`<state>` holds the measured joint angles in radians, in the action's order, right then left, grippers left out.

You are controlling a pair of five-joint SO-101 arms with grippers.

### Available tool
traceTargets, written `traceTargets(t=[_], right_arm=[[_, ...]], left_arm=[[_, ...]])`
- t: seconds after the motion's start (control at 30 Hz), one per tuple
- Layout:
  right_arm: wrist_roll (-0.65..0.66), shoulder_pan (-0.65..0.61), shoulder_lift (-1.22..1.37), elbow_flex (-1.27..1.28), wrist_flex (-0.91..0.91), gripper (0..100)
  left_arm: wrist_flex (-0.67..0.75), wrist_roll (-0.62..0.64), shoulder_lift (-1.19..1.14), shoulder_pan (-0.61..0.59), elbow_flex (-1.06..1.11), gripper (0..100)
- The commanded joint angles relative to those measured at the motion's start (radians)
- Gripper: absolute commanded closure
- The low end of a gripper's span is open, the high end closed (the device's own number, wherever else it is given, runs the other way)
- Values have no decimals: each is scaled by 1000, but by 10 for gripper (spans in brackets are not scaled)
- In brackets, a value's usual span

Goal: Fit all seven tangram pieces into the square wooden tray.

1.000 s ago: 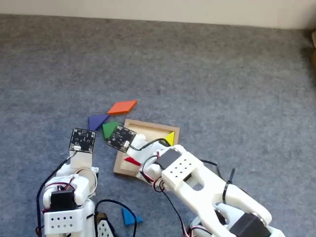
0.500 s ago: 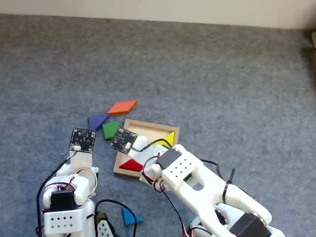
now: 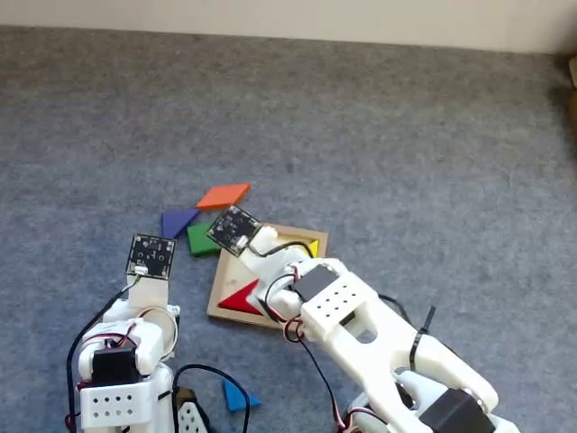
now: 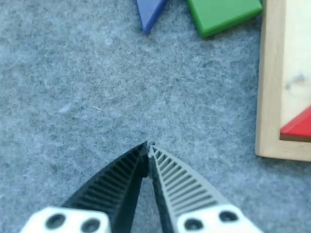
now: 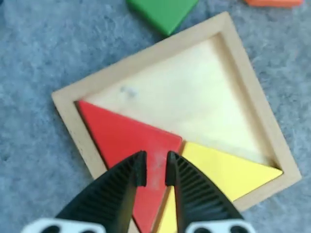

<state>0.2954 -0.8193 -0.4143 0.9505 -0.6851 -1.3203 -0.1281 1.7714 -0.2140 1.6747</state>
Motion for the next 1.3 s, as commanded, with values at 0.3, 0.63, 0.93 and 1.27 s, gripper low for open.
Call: traceTargets(t=[0.3,0.63,0.93,1.27], right_arm=[[-28,7,105,-2,25,932],[91,38,139,-67,-168,932],[106,125,91,-163,-344,933],[-227,302,-133,-211,-421,928]], left_arm=[[-6,-6,53,12,21,994],[-6,-6,53,12,21,994],[-6,-6,53,12,21,994],[-6,-6,53,12,21,994]])
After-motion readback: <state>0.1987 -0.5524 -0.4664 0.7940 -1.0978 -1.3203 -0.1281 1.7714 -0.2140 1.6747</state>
